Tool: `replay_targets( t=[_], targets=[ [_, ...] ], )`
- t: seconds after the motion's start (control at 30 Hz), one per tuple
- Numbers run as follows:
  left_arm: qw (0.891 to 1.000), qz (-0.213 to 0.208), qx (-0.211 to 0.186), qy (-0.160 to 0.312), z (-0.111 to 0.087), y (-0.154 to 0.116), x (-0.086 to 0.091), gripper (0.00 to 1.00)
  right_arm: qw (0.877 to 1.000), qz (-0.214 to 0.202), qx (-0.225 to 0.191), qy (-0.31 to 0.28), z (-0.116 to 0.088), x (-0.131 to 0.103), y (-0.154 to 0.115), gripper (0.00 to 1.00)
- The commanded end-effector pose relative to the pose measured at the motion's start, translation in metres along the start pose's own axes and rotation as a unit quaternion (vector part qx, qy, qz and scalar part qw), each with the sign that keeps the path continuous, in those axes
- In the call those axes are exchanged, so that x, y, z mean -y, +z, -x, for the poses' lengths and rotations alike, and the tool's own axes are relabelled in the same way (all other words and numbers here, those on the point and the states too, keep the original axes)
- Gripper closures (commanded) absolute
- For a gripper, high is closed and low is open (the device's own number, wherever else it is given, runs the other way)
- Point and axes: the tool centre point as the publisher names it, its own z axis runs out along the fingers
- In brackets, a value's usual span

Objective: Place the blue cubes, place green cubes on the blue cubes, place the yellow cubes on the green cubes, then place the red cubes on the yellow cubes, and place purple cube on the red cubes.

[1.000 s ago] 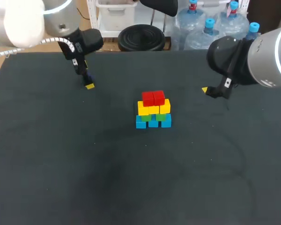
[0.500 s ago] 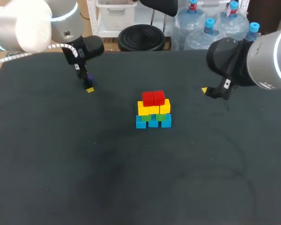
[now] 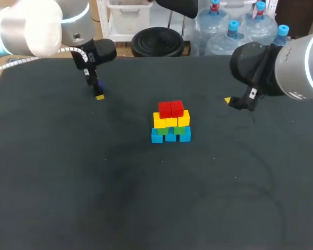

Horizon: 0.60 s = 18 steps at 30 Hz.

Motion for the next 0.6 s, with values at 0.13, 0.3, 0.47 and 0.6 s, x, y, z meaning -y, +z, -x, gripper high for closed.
replay_targets(
  t=[0.13, 0.3, 0.47, 0.6],
  targets=[
    [1.0, -0.015, -0.008, -0.002, 0.005, 0.007, -0.013, 0.0, 1.0, -0.004, 0.003, 0.001, -0.002, -0.002, 0.0, 0.0],
    [1.0, -0.02, -0.01, -0.004, 0.005, 0.011, -0.015, 0.0, 1.0, -0.004, 0.003, 0.001, -0.002, -0.002, 0.0, 0.0],
    [1.0, -0.025, -0.01, -0.005, 0.006, 0.015, -0.016, 0.0, 1.0, -0.004, 0.003, 0.001, -0.002, -0.002, 0.0, 0.0],
    [1.0, -0.029, -0.011, -0.005, 0.006, 0.018, -0.017, 0.07, 1.0, -0.004, 0.003, 0.001, -0.002, -0.002, 0.0, 0.0]
  ],
)
